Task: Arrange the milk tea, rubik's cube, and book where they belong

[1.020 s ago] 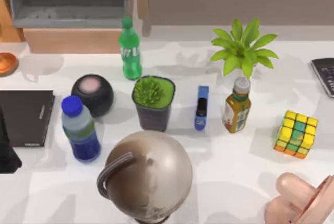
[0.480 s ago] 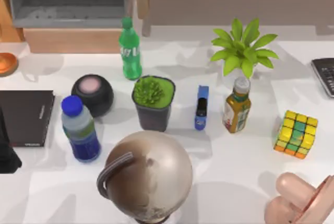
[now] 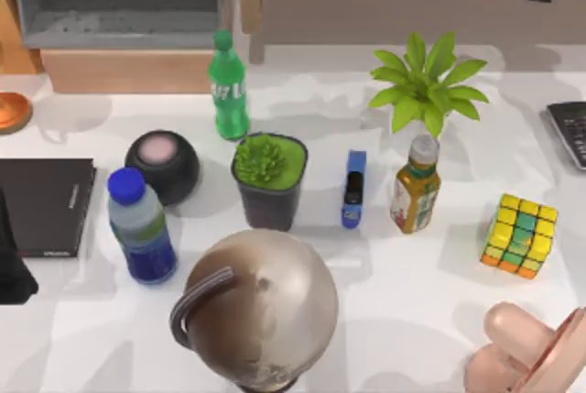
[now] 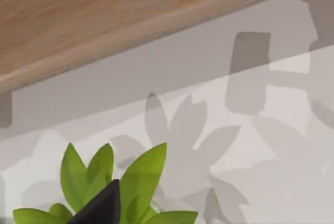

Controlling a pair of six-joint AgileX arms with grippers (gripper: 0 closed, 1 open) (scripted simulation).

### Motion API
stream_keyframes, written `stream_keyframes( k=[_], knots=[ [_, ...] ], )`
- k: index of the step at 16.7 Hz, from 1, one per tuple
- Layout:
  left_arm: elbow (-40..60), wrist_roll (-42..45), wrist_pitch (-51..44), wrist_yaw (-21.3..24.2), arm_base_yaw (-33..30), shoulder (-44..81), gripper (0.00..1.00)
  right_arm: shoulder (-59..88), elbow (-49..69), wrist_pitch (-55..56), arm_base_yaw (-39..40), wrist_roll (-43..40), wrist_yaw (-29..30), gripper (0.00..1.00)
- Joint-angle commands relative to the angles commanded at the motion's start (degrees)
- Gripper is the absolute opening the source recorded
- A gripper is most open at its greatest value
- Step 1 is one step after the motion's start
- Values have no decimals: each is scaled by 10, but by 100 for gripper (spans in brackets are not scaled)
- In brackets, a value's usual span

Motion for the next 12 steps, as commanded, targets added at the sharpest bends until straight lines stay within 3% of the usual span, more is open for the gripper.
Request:
stream_keyframes(
  k=[6,12],
  knots=[
    [0,0,0,0,0,0,100,1,-7,-260,99,101,85,100],
    [0,0,0,0,0,0,100,12,-26,-371,144,133,136,100]
  ],
)
